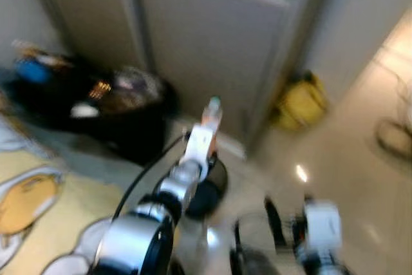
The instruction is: Clean up the room
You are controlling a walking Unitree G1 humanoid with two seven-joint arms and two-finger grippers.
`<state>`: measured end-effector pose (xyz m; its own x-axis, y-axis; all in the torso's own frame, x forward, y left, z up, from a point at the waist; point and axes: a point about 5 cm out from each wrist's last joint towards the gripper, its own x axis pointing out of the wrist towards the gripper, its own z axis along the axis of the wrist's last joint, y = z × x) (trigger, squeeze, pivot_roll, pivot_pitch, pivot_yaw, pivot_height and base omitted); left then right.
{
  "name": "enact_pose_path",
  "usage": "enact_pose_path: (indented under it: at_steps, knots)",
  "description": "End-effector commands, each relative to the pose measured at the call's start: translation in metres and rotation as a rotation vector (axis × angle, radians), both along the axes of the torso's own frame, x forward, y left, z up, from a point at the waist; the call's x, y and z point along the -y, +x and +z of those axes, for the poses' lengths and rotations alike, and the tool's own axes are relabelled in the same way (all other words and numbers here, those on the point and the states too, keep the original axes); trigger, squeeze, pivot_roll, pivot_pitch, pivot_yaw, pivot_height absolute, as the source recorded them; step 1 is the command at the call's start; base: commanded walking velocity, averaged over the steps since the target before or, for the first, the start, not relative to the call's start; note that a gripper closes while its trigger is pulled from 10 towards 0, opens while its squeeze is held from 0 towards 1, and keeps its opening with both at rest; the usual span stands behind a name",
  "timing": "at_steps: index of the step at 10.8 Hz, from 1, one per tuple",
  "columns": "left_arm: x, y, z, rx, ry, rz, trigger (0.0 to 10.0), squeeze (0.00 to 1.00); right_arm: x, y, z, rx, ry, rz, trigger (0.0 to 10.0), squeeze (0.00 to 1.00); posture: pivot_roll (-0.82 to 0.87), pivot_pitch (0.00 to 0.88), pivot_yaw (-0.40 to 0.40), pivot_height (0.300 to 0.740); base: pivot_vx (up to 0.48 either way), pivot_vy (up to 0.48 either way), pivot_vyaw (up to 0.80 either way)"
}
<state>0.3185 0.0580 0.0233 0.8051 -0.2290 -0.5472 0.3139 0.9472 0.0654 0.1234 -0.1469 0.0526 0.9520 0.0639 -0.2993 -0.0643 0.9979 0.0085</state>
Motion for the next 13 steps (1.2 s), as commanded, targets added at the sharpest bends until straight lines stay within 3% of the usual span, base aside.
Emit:
enact_pose_path:
  at_steps: [1, 2, 3, 5, 7, 8, 9, 10, 11, 12, 13]
  knots:
    - [-0.002, 0.000, -0.001, 0.007, 0.036, 0.000, 10.0, 0.05, -0.007, -0.013, 0.007, -0.008, 0.007, 0.002, 10.0, 0.03, -0.47, 0.309, 0.040, 0.740, 0.000, 0.000, 0.00]
    - [-0.009, 0.003, 0.001, 0.029, 0.070, 0.028, 10.0, 1.00, -0.012, -0.025, 0.008, -0.042, 0.014, 0.000, 10.0, 0.04, -0.47, 0.327, 0.044, 0.740, 0.000, 0.000, 0.00]
    - [-0.022, 0.010, 0.007, 0.059, 0.118, 0.092, 10.0, 1.00, -0.015, -0.031, 0.009, -0.068, 0.022, -0.006, 10.0, 0.03, -0.47, 0.332, 0.049, 0.740, 0.000, 0.000, 0.00]
    - [-0.027, 0.015, 0.011, 0.078, 0.174, 0.077, 10.0, 1.00, -0.015, -0.029, 0.014, -0.066, 0.023, -0.012, 10.0, 0.04, -0.47, 0.321, 0.043, 0.740, 0.000, 0.000, 0.00]
    - [-0.027, 0.015, 0.011, 0.064, 0.153, 0.080, 10.0, 1.00, -0.010, -0.024, 0.013, -0.067, 0.011, -0.003, 10.0, 0.03, -0.45, 0.303, 0.029, 0.740, 0.000, 0.000, 0.00]
    - [-0.025, 0.013, 0.009, 0.055, 0.088, 0.082, 10.0, 0.00, -0.009, -0.013, 0.013, -0.049, 0.000, 0.018, 10.0, 0.04, -0.43, 0.271, 0.038, 0.740, 0.000, 0.000, 0.00]
    - [-0.021, 0.012, 0.009, 0.056, -0.001, 0.064, 10.0, 0.00, -0.008, 0.000, 0.014, -0.020, -0.006, 0.016, 10.0, 0.04, -0.40, 0.230, 0.053, 0.740, 0.000, 0.000, 0.00]
    - [-0.020, 0.011, 0.012, 0.094, -0.143, 0.032, 10.0, 0.00, -0.001, 0.027, 0.017, 0.042, 0.001, -0.012, 10.0, 0.04, -0.36, 0.182, 0.069, 0.740, 0.000, 0.000, 0.00]
    - [-0.035, 0.012, 0.020, 0.212, -0.218, -0.001, 10.0, 0.00, 0.008, 0.059, 0.026, 0.124, 0.007, -0.043, 10.0, 0.04, -0.27, 0.107, 0.079, 0.740, 0.000, 0.000, 0.00]
    - [-0.046, 0.010, 0.043, 0.372, -0.279, -0.031, 10.0, 0.00, 0.018, 0.083, 0.030, 0.174, -0.005, -0.051, 10.0, 0.04, -0.18, 0.047, 0.076, 0.740, 0.000, 0.000, 0.00]
    - [-0.053, -0.001, 0.081, 0.546, -0.334, -0.033, 10.0, 0.00, 0.032, 0.104, 0.028, 0.191, 0.006, -0.093, 10.0, 0.04, -0.08, 0.000, 0.047, 0.740, 0.000, 0.000, 0.00]
